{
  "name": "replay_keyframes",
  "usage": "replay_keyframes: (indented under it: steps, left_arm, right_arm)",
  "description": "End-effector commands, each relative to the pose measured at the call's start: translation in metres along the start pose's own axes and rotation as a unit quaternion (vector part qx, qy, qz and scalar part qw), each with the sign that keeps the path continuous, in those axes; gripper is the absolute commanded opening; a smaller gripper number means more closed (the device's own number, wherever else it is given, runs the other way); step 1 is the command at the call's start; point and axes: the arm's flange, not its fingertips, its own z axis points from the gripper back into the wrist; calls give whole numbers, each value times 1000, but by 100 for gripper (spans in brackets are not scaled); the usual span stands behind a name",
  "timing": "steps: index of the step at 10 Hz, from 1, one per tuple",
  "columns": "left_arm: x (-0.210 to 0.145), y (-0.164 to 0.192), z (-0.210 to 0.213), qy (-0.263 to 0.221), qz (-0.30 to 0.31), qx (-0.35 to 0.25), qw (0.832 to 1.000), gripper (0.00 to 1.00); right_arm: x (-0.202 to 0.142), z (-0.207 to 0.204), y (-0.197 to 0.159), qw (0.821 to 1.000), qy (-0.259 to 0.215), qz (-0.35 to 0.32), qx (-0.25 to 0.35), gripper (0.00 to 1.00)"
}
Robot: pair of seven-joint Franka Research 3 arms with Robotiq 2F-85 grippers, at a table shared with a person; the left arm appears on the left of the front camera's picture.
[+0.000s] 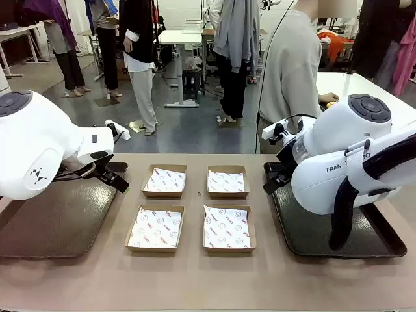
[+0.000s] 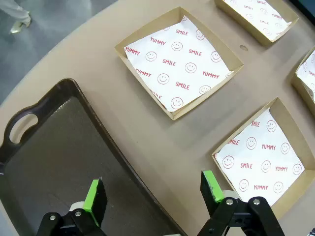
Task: Individually package the donuts and arrange them on the tray.
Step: Pick up one Paper togo box.
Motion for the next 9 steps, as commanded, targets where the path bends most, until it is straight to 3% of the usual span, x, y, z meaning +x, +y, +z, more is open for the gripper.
replay_keyframes:
  steps: [1, 9]
  left_arm:
    - [0, 0, 0, 0, 0, 0, 1000, 100]
    - [0, 0, 0, 0, 0, 0, 1000, 100]
  right_arm:
    - [0, 0, 0, 1000, 0, 0, 0, 100]
    - [0, 0, 0, 1000, 0, 0, 0, 100]
